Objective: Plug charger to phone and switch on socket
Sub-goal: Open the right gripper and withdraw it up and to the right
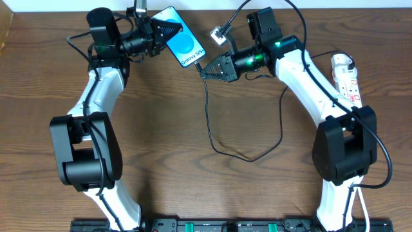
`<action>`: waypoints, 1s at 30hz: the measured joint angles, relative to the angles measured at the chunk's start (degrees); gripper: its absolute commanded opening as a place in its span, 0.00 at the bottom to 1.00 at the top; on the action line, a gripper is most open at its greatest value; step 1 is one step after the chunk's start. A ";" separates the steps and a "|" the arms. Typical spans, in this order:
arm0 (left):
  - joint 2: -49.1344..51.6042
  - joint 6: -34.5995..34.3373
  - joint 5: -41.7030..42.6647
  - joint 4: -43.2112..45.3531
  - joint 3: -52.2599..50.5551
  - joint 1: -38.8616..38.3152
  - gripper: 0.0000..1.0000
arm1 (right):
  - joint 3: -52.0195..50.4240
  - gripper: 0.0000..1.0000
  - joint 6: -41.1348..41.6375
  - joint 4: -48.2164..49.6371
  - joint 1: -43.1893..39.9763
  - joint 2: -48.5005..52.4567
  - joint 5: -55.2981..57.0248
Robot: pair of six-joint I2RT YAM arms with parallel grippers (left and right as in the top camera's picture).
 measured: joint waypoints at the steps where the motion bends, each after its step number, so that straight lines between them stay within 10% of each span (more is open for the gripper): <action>1: 0.00 0.09 -0.04 0.02 0.02 0.00 0.07 | -0.04 0.01 0.17 0.20 0.00 0.00 0.00; 30: 0.00 0.85 -1.27 0.22 0.52 1.16 0.07 | -1.18 0.01 9.60 10.86 0.00 0.00 -3.10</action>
